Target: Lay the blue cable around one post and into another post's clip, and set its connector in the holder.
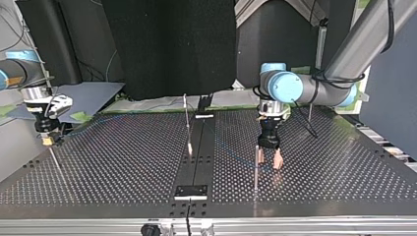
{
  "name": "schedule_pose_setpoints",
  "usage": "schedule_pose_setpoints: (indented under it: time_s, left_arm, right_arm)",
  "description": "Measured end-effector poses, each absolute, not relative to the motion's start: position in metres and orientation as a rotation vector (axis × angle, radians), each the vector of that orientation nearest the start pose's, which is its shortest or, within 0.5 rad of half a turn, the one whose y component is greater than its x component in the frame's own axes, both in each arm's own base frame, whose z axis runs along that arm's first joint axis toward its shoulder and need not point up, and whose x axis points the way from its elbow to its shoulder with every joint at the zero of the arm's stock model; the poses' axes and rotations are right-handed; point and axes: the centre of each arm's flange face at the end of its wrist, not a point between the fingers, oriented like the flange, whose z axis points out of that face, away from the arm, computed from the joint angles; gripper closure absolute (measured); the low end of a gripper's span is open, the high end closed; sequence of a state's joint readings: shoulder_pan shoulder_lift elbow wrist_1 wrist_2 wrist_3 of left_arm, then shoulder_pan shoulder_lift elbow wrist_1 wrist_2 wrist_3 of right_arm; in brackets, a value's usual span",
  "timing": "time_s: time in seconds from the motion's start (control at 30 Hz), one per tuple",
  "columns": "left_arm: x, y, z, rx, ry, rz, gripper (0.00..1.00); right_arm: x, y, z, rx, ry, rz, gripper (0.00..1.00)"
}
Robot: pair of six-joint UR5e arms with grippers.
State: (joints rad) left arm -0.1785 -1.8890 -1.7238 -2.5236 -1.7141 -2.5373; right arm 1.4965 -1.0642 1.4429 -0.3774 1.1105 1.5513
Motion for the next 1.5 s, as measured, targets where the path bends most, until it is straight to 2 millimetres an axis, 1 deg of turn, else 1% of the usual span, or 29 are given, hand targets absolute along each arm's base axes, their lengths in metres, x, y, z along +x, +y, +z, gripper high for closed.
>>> schedule_pose_setpoints:
  time_s: [0.27,0.77,1.37,1.4,1.5]
  left_arm:
    - [0.564,-0.223,0.304,-0.679,1.315,-0.836,0.00]
    - [0.564,-0.222,0.304,-0.680,1.315,-0.836,0.00]
    - [0.564,-0.222,0.304,-0.679,1.315,-0.836,0.00]
    - [0.564,-0.222,0.304,-0.680,1.315,-0.836,0.00]
    - [0.564,-0.222,0.304,-0.680,1.315,-0.836,0.00]
  right_arm:
    - [0.130,-0.674,0.287,1.486,-0.995,1.468,1.00]
    - [0.144,-0.678,0.285,1.497,-0.971,1.482,1.00]
    - [0.144,-0.679,0.285,1.495,-0.967,1.479,1.00]
    - [0.144,-0.679,0.285,1.494,-0.967,1.480,0.95]
    - [0.144,-0.679,0.285,1.494,-0.966,1.479,0.95]
